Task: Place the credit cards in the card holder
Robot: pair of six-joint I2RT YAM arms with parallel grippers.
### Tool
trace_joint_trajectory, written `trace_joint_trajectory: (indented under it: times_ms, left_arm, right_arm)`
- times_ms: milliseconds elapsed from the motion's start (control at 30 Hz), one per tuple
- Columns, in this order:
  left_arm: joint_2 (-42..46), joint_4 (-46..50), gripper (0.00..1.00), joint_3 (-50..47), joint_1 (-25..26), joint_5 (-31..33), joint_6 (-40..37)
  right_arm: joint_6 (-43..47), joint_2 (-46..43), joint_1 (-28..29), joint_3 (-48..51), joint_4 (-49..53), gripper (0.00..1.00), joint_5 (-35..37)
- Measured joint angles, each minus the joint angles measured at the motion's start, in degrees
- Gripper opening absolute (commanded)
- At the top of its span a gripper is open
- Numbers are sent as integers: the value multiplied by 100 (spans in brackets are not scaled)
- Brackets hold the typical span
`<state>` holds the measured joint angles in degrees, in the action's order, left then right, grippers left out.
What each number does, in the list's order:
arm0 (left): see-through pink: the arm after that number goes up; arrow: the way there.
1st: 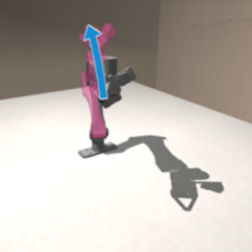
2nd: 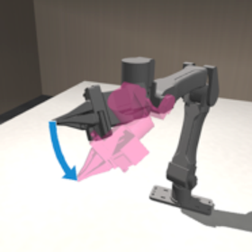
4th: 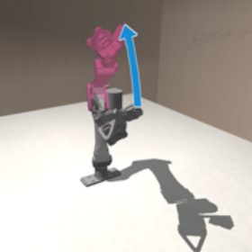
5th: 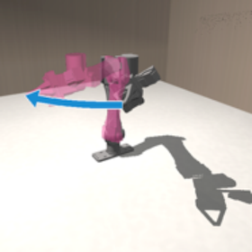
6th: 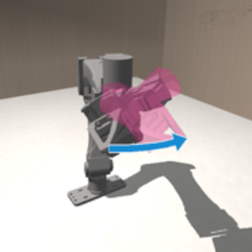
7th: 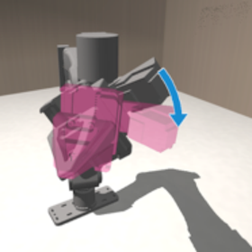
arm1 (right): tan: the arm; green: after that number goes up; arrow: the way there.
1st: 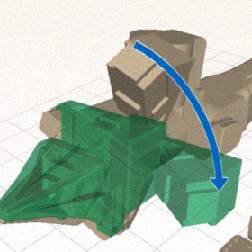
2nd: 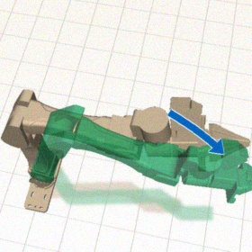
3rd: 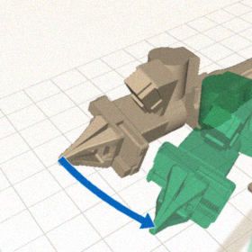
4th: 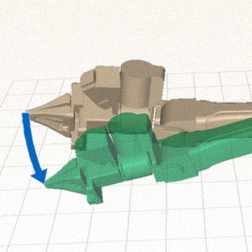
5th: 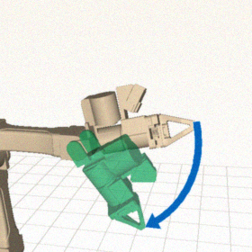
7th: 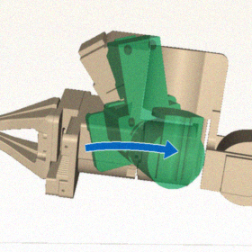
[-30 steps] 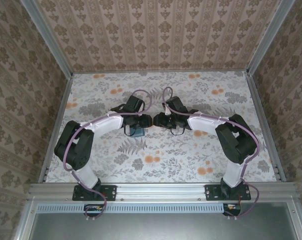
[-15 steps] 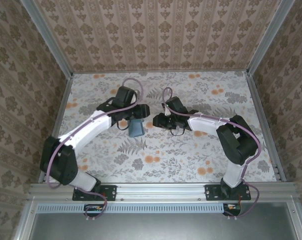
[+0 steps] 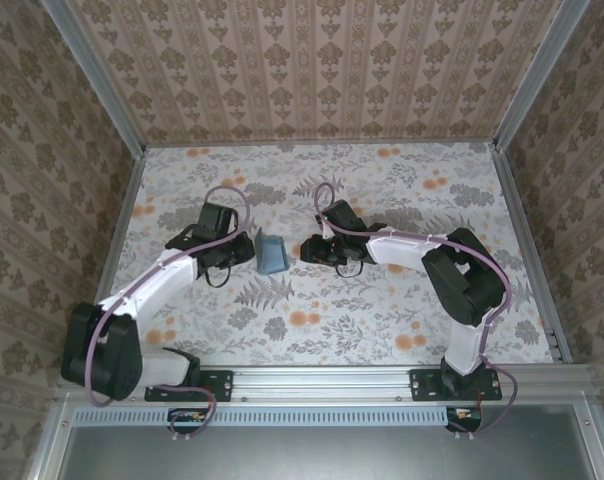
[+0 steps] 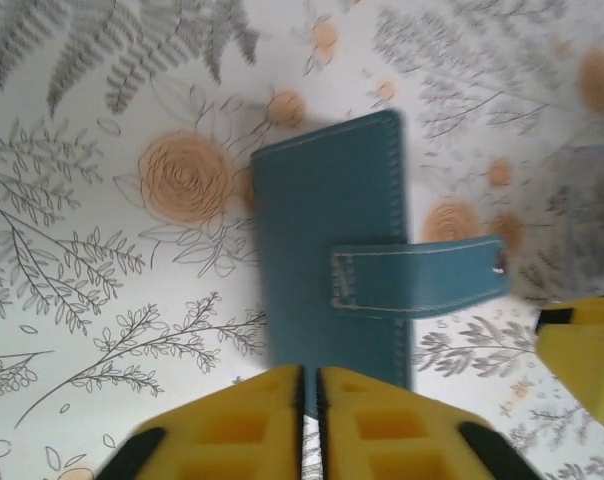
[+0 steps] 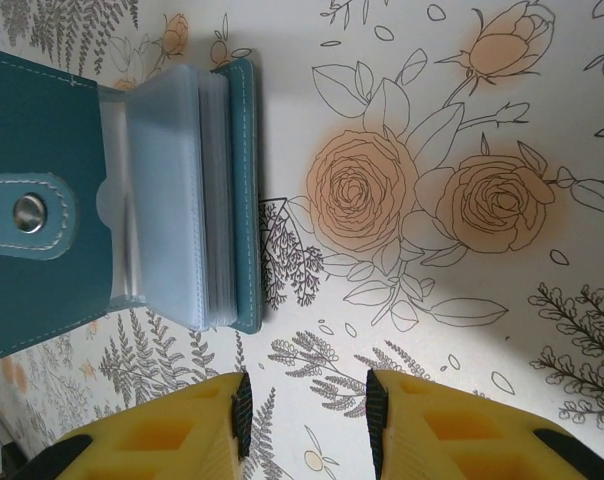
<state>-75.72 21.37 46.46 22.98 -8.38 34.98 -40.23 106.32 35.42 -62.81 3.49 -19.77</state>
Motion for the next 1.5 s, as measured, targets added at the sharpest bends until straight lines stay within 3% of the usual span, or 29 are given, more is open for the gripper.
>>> trace_joint_trajectory:
  times_ms: [500,733,1100,1500]
  left_arm:
    - [-1410,-881,7,289,-46,-348,-9]
    - [-1880,-1279,5,280,-7,-470,-4]
    - [-2057,-1746,5,269,170,-533,26]
    - [-2055,-2312,3,0,297,-468,227]
  right_arm:
    - [-55,505,11,-240,-118,41,-125]
    - [-186,555,83,-363,-343,51,-341]
    - [-221,970,251,-896,-175,60,-208]
    - [-372,1182,494,-1281,251,64,345]
